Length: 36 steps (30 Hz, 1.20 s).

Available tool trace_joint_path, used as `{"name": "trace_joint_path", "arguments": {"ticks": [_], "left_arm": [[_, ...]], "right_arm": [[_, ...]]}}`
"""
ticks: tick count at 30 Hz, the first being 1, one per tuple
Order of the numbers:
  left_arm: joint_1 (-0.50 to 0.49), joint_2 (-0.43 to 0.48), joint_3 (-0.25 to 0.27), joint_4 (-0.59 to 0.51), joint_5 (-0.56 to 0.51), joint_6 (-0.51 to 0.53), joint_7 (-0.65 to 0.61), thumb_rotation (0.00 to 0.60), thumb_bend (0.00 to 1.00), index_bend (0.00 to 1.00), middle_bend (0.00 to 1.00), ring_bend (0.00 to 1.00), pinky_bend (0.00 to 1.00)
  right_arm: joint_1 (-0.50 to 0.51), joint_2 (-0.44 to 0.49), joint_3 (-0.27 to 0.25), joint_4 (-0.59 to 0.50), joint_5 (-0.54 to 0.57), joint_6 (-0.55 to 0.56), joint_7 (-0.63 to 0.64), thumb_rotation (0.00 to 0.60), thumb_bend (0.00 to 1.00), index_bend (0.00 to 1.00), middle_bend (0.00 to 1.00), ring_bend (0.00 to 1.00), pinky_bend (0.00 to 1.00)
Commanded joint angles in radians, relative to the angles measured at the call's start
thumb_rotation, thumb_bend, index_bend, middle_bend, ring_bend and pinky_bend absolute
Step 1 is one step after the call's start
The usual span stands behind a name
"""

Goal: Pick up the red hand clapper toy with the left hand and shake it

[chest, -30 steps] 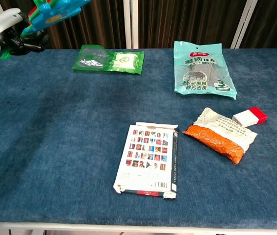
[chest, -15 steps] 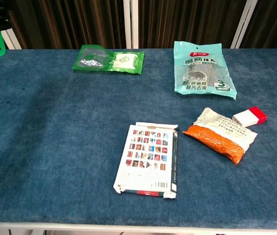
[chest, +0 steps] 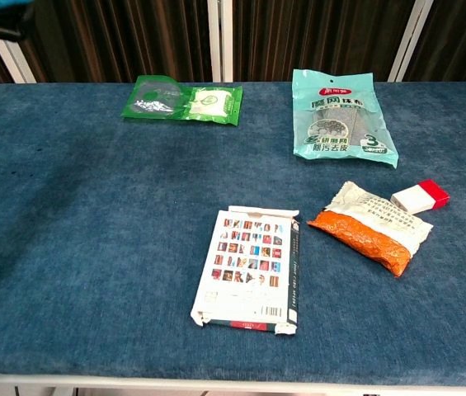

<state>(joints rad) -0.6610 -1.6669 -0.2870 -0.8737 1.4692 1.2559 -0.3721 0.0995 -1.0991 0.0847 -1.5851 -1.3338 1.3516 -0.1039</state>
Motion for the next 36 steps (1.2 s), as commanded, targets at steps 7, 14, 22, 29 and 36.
{"name": "trace_joint_path", "arguments": {"ticks": [7,14,22,29,36], "left_arm": [[-0.053,-0.092,0.124,0.177,0.094,0.066,0.008,0.6,0.64,1.0,1.0,1.0,1.0],[0.019,0.039,-0.167,-0.345,-0.381,-0.236,-0.368,0.6,0.65,1.0,1.0,1.0,1.0],[0.071,0.166,-0.337,-0.547,-0.756,-0.413,-0.459,0.6,0.65,1.0,1.0,1.0,1.0],[0.043,0.084,-0.175,-0.414,-0.438,-0.203,-0.223,0.6,0.65,1.0,1.0,1.0,1.0],[-0.043,-0.061,0.175,0.132,0.111,0.088,0.266,0.6,0.65,1.0,1.0,1.0,1.0]], "right_arm": [[-0.001,-0.002,0.0,0.007,0.004,-0.003,0.008,0.6,0.32,0.0,0.0,0.0,0.0],[-0.001,-0.003,0.0,0.011,0.008,-0.007,0.013,0.6,0.33,0.0,0.0,0.0,0.0],[0.002,-0.008,-0.002,0.018,0.011,-0.015,0.014,0.6,0.33,0.0,0.0,0.0,0.0],[0.005,-0.009,-0.002,0.013,0.015,-0.02,0.006,0.6,0.33,0.0,0.0,0.0,0.0],[0.006,-0.006,-0.001,0.009,0.019,-0.023,0.003,0.6,0.33,0.0,0.0,0.0,0.0]]}}
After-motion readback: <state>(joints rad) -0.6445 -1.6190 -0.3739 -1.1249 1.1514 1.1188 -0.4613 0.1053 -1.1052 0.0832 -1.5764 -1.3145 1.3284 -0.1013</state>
